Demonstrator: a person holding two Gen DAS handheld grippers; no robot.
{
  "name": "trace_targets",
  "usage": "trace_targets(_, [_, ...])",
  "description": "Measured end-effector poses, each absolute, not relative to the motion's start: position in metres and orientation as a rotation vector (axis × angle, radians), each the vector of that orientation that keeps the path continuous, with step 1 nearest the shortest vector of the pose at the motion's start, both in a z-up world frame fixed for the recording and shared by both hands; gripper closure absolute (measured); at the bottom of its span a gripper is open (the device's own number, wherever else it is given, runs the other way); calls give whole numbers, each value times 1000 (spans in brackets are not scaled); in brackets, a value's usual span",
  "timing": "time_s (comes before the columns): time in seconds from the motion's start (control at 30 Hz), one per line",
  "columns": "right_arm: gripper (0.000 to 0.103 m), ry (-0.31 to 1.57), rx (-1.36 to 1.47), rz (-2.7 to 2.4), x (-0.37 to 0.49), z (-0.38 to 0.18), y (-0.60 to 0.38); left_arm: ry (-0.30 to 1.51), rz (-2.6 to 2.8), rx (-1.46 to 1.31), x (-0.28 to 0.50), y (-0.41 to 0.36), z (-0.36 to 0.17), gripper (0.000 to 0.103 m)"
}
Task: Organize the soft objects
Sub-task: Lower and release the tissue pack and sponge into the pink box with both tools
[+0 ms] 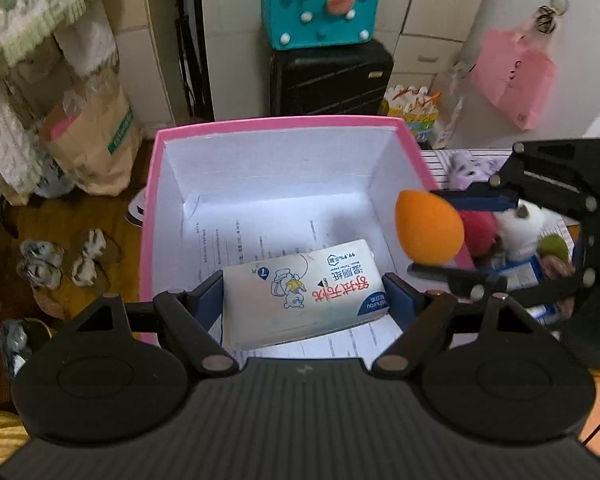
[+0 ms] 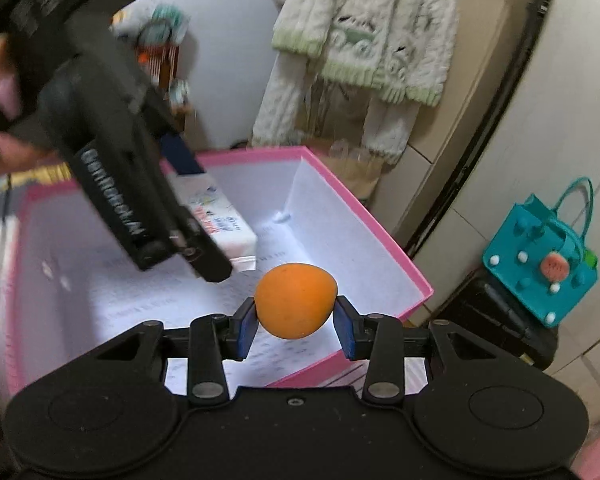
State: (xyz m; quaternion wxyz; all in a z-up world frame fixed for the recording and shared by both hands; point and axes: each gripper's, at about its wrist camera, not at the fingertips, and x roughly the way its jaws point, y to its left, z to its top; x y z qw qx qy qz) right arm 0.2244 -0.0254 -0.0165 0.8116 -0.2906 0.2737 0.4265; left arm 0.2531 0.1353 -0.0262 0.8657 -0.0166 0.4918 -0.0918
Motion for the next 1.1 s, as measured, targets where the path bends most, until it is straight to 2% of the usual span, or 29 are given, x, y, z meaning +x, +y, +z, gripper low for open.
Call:
trace_targets(0.13, [57, 620, -724, 921, 238, -27, -9, 1064, -189, -129, 279, 146, -42, 22])
trace_targets(0.43, [58, 701, -870, 897, 271, -48, 23, 1092, -101, -135, 309, 141, -67, 22])
trace_targets(0.77, [58, 687, -972, 862, 271, -64, 30, 1110, -28, -150, 326, 135, -85, 22])
trace_targets(1.1, [43, 657, -958, 867, 271, -66, 28, 1129, -32, -224, 331, 146, -90, 20])
